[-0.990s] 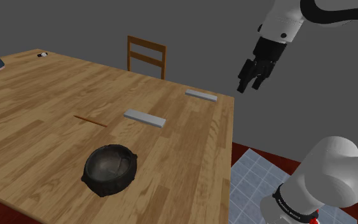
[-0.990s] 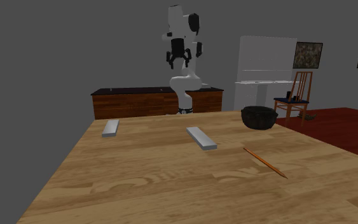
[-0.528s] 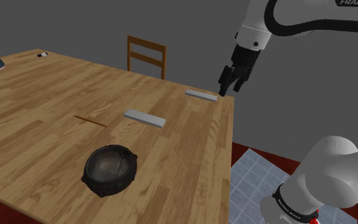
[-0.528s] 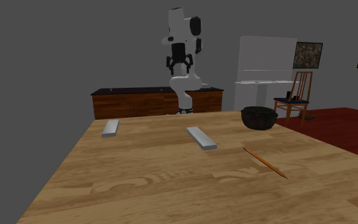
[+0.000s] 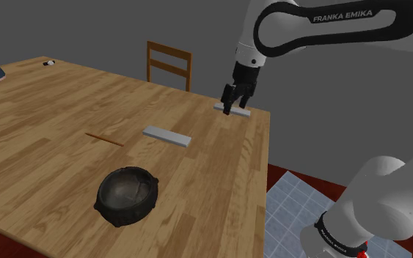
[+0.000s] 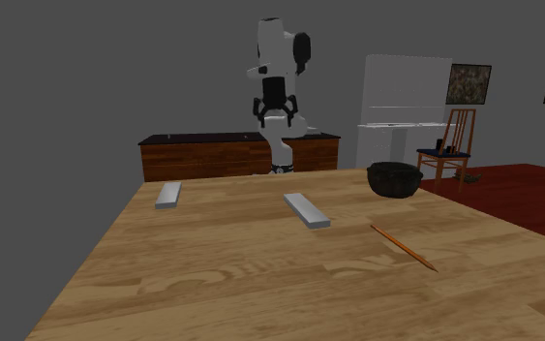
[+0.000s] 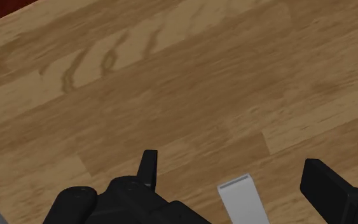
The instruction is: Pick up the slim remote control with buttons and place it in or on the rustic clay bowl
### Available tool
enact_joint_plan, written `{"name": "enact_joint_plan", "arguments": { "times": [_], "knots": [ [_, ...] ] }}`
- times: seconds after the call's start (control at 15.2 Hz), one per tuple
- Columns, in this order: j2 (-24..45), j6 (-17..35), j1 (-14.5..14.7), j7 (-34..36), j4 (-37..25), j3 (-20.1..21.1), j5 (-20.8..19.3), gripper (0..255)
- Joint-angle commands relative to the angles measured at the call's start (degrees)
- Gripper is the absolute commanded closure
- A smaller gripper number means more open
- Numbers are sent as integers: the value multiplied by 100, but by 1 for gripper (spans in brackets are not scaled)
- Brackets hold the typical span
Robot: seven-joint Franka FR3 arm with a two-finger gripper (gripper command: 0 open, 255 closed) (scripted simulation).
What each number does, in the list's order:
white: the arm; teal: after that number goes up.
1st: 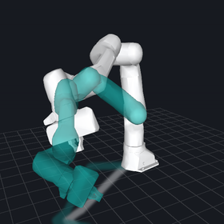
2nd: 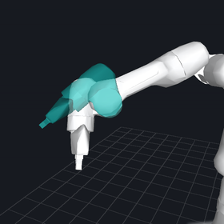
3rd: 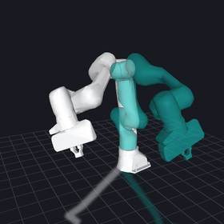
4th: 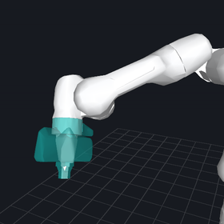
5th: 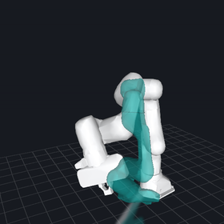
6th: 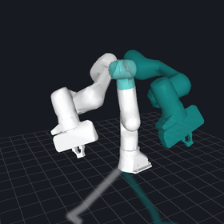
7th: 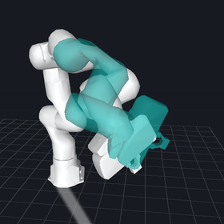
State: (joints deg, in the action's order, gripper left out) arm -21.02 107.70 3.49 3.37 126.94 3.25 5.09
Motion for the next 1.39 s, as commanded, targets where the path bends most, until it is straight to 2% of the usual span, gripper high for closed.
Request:
{"name": "enact_joint_plan", "arguments": {
  "times": [0.0, 0.66, 1.32],
  "knots": [
    [450, 258, 45, -54, -182, 60, -23, 0],
    [2627, 869, 261, -214, -1665, 320, -312, 0],
    [4925, 787, 631, -314, -3937, 459, -777, 0]
  ]
}}
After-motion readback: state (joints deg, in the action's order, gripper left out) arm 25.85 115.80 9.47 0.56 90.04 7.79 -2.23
